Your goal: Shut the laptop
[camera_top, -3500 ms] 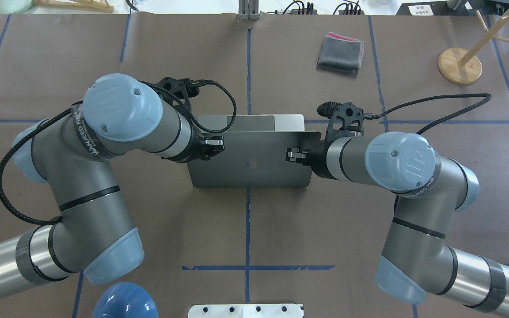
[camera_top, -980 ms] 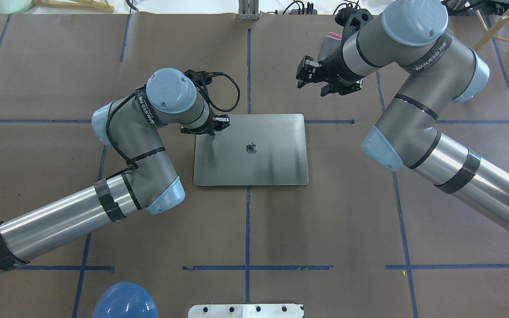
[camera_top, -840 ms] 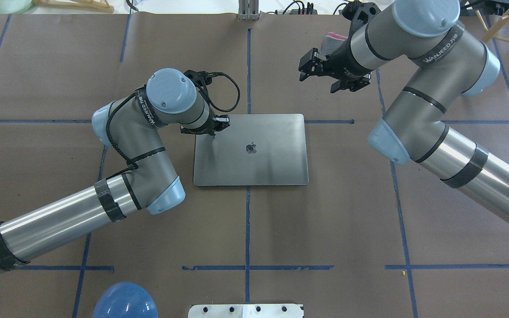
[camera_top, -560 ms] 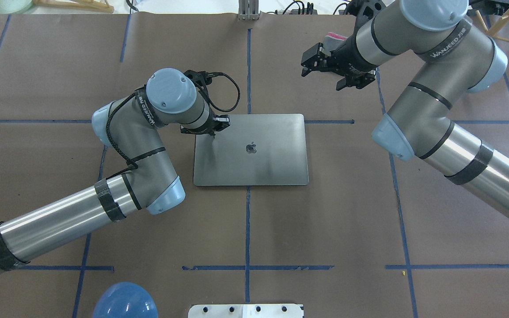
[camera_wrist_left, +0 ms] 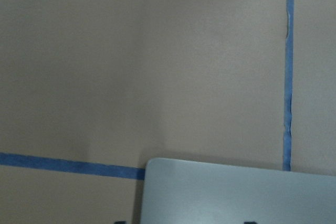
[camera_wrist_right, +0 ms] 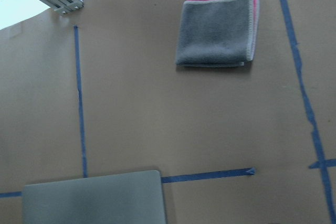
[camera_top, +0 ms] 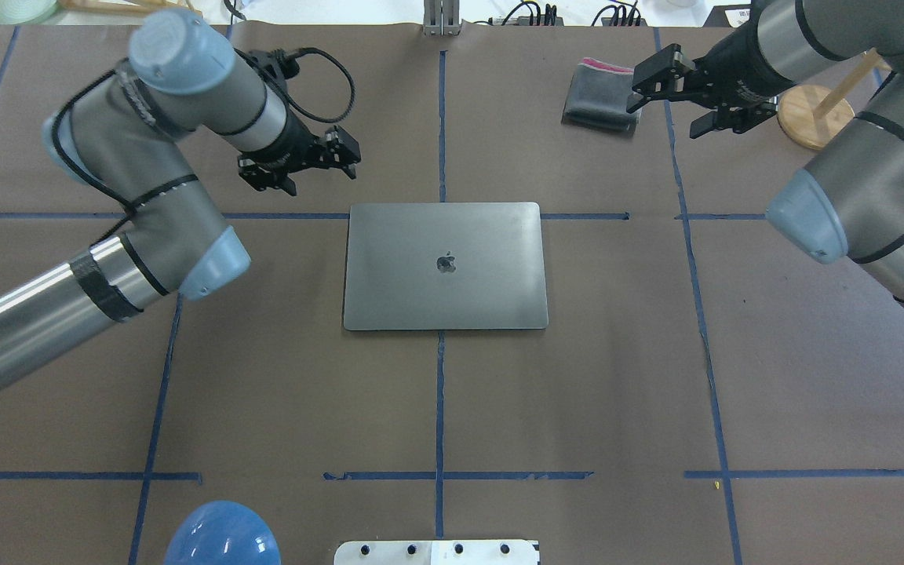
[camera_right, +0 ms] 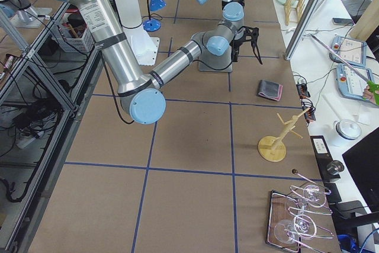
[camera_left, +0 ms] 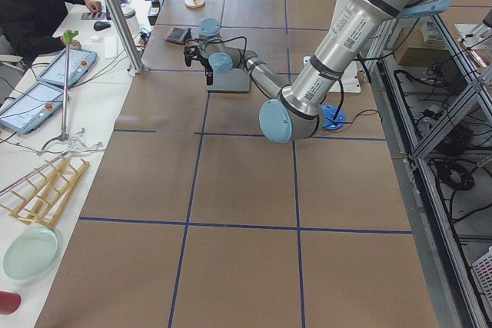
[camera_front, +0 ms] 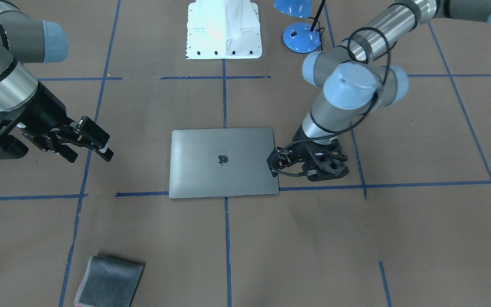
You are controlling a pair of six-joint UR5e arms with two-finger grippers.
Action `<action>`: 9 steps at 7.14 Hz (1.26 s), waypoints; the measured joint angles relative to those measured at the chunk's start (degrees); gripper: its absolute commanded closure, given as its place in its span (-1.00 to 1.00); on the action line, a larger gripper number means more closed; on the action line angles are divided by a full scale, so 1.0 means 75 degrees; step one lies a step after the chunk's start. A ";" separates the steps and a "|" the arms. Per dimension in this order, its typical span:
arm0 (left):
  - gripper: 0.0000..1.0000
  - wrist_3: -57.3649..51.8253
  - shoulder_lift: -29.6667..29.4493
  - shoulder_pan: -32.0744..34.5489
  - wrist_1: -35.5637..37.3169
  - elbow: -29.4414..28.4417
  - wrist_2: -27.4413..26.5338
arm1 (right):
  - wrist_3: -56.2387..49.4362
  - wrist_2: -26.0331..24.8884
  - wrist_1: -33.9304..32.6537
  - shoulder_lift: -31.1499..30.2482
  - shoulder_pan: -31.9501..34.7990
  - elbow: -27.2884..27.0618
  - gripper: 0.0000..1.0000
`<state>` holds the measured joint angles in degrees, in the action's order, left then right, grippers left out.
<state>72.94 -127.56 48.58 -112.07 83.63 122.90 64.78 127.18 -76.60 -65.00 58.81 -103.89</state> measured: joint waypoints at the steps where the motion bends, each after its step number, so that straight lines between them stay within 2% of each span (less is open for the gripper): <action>1: -1.00 -0.0516 0.0419 0.0511 0.0093 0.0300 0.0457 | -0.1135 -0.0020 -0.1049 -0.0280 0.0142 -0.0518 -0.99; 2: -1.00 -0.1416 0.0902 0.0979 0.0452 0.0708 0.0662 | -0.2549 -0.0047 -0.1957 -0.0783 0.0369 -0.1047 -0.99; 3: -1.00 -0.2412 0.1343 0.1386 0.0997 0.1139 0.0756 | -0.3795 -0.0033 -0.2365 -0.1404 0.0673 -0.1373 -0.99; 5: -1.00 -0.4588 0.2666 0.2300 0.1783 0.1990 0.0926 | -0.6030 0.0086 -0.2559 -0.2726 0.1520 -0.1536 -0.99; 7: -1.00 -0.6650 0.3878 0.3518 0.1972 0.2184 0.1392 | -0.7663 0.0743 -0.2586 -0.3507 0.2846 -0.1166 -0.99; 9: -1.00 -0.8272 0.4593 0.4495 0.2420 0.2098 0.1639 | -0.9203 0.1259 -0.2582 -0.3906 0.3926 -0.0428 -0.99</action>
<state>10.90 -93.11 82.29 -93.92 99.37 135.19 -4.25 136.62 -95.96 -94.30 88.25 -107.10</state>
